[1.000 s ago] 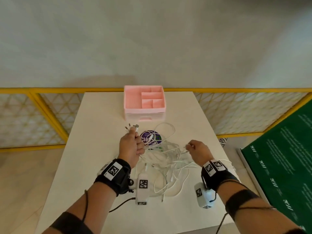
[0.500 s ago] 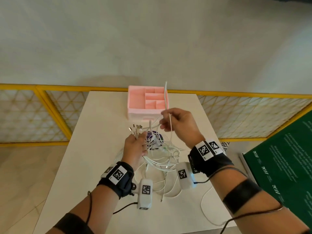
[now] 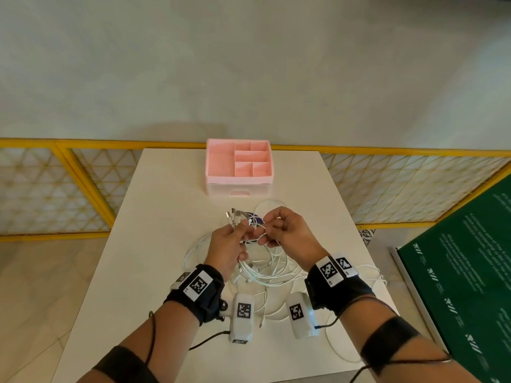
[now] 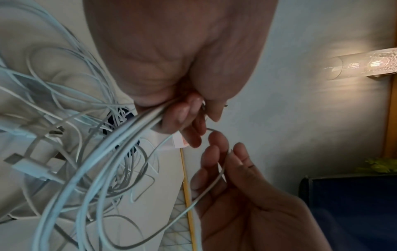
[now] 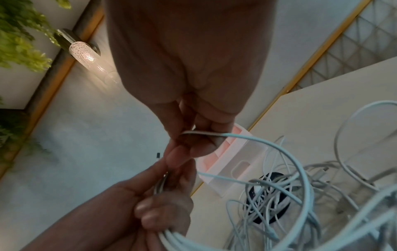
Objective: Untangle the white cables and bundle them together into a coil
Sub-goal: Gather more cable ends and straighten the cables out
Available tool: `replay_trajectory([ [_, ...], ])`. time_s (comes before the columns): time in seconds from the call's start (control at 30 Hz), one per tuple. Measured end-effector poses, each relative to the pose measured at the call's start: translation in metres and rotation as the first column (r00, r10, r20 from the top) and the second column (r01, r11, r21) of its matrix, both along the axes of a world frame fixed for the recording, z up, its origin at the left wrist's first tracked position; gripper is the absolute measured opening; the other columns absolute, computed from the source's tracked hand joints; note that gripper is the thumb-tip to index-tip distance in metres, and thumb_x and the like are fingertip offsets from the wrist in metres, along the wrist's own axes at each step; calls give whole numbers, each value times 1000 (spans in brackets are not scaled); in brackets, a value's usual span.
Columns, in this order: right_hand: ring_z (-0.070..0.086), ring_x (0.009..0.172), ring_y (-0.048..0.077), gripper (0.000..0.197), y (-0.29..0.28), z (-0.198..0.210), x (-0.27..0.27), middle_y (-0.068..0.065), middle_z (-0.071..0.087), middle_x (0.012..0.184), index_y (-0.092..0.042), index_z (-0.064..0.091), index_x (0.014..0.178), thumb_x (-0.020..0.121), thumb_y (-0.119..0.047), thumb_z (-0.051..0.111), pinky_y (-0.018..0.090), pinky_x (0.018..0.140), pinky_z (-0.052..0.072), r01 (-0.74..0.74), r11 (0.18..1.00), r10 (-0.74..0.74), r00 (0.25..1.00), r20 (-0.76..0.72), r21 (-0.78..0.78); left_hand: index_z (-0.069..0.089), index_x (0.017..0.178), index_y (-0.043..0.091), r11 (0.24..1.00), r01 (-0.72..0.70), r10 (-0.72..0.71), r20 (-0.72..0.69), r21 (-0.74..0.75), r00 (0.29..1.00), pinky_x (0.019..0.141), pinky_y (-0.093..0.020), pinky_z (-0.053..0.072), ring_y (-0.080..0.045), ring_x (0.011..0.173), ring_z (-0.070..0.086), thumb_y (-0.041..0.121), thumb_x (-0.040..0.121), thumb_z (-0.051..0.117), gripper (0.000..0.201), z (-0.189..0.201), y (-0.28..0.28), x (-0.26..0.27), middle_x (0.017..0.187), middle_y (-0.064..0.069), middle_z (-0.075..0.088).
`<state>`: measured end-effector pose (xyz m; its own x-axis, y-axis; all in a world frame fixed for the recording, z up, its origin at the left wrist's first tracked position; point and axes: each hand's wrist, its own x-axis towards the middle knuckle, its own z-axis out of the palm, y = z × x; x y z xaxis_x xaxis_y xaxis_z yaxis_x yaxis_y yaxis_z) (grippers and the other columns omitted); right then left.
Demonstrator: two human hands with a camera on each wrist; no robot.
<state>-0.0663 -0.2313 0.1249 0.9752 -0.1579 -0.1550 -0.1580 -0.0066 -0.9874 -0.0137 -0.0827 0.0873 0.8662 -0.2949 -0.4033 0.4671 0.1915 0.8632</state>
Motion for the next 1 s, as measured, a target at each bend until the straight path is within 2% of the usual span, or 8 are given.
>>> replay_trajectory([
  [0.27, 68, 73, 25, 24, 3, -26, -16, 16, 74, 85, -4, 59, 102, 85, 13, 59, 35, 68, 51, -177, 983, 166, 969, -185, -49, 70, 94, -1, 998, -31, 31, 13, -61, 999, 39, -22, 30, -10, 44, 35, 16, 94, 69, 17, 7, -7, 7, 80, -10, 68],
  [0.33, 67, 80, 20, 28, 0, -23, -15, 8, 75, 90, -5, 64, 112, 87, 7, 58, 31, 69, 51, -99, 994, 88, 975, -204, -41, 69, 93, 1, 999, 3, -1, 47, -52, 999, 39, -21, 28, -9, 44, 35, 13, 92, 70, 13, 8, -8, 5, 75, -9, 65],
  [0.4, 65, 84, 20, 27, -5, -20, -10, 8, 74, 95, -4, 67, 115, 93, -4, 51, 32, 68, 48, 42, 988, -8, 975, -222, 152, 68, 92, 0, 995, 77, -73, 66, -62, 995, 41, -21, 26, -9, 45, 33, 14, 91, 72, 14, 7, -8, 2, 73, -11, 57],
  [0.53, 66, 76, 24, 37, -20, -7, 10, 13, 68, 95, -5, 58, 107, 105, -38, 40, 35, 67, 50, 269, 848, -145, 947, -287, 457, 63, 86, 0, 964, 264, -264, 105, 14, 959, 41, -22, 28, -10, 44, 31, 15, 89, 74, 19, 3, -6, -8, 69, -9, 59],
  [0.6, 69, 73, 25, 25, -32, 0, 20, 19, 68, 99, -6, 51, 104, 105, -30, 44, 35, 64, 56, 349, 766, -229, 933, -279, 540, 60, 83, 0, 939, 339, -342, 96, 46, 935, 41, -22, 28, -11, 46, 31, 16, 89, 74, 21, -1, -5, -15, 69, -8, 64],
  [0.7, 68, 64, 21, 10, -47, 18, 27, 17, 71, 93, -6, 53, 109, 102, -11, 49, 32, 62, 58, 367, 757, -296, 930, -217, 541, 59, 78, 1, 940, 336, -340, 68, 54, 938, 42, -22, 25, -11, 47, 29, 16, 89, 73, 23, -10, 2, -19, 66, -6, 64],
  [0.9, 51, 51, 15, 22, -60, 51, 36, 12, 73, 88, -12, 50, 117, 99, 1, 51, 27, 51, 48, 375, 692, -471, 882, -9, 617, 63, 77, 1, 965, 235, -239, 26, 114, 971, 39, -20, 28, -8, 41, 33, 13, 91, 71, 20, -24, 14, -10, 64, -7, 61],
  [1.0, 46, 49, 13, 22, -62, 58, 34, 11, 72, 87, -10, 51, 120, 99, -1, 49, 26, 49, 43, 366, 734, -463, 886, 26, 572, 63, 78, 0, 972, 192, -193, -8, 139, 981, 38, -19, 27, -6, 38, 35, 13, 91, 71, 20, -27, 13, -11, 62, -6, 61],
])
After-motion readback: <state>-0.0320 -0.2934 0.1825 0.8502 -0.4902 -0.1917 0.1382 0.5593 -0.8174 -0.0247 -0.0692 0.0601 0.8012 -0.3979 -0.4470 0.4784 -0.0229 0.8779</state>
